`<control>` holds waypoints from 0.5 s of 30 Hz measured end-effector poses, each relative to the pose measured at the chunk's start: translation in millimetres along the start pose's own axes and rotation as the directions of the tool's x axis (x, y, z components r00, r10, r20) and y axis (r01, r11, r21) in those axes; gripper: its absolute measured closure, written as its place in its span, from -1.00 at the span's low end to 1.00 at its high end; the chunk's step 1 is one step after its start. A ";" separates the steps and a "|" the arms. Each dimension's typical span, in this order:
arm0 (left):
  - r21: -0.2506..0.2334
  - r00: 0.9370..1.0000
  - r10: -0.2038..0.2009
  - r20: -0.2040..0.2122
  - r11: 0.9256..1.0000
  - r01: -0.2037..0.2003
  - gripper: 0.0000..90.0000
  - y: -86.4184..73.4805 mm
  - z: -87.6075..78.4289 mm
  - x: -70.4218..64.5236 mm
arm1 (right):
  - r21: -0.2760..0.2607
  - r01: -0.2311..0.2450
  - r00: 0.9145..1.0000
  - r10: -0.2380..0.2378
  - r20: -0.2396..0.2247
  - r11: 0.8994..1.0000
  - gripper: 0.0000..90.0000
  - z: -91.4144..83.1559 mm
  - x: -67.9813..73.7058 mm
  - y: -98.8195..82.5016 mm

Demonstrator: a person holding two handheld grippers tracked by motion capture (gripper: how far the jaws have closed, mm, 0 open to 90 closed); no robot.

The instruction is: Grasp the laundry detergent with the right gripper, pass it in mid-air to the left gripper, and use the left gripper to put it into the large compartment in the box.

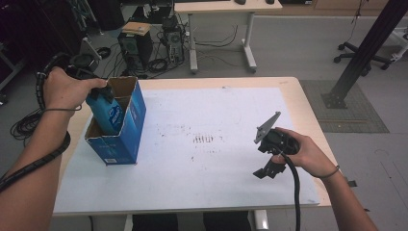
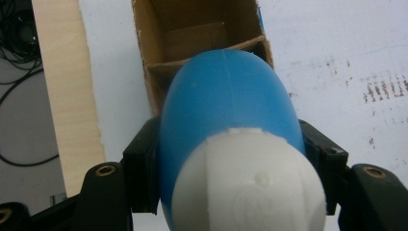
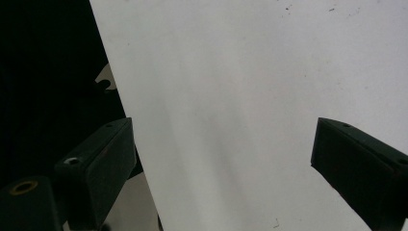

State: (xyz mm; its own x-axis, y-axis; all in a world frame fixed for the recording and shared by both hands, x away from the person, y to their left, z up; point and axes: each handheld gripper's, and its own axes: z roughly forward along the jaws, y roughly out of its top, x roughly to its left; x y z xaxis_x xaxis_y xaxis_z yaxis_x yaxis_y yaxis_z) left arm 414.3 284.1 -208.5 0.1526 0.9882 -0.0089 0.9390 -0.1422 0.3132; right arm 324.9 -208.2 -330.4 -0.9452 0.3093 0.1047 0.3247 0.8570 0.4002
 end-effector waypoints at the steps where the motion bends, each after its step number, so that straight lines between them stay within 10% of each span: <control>1: 0.000 1.000 0.000 0.000 1.000 0.000 -0.16 0.0 0.0 0.0 | 0.000 0.000 1.000 0.000 0.000 1.000 -0.81 0.0 0.0 0.0; 15: 0.014 1.000 -0.011 0.002 1.000 0.011 -0.16 -7.7 22.7 2.2 | 0.004 -0.002 1.000 0.002 -0.003 1.000 -0.82 2.7 0.3 2.2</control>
State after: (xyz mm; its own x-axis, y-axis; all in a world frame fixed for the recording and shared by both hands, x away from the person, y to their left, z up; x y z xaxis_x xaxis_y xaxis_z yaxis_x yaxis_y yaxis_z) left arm 414.4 286.1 -232.4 0.1432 0.9896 -0.0144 0.9449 -0.1324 0.2994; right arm 325.4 -205.1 -332.0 -0.9446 0.3099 0.1080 0.3268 0.8579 0.3965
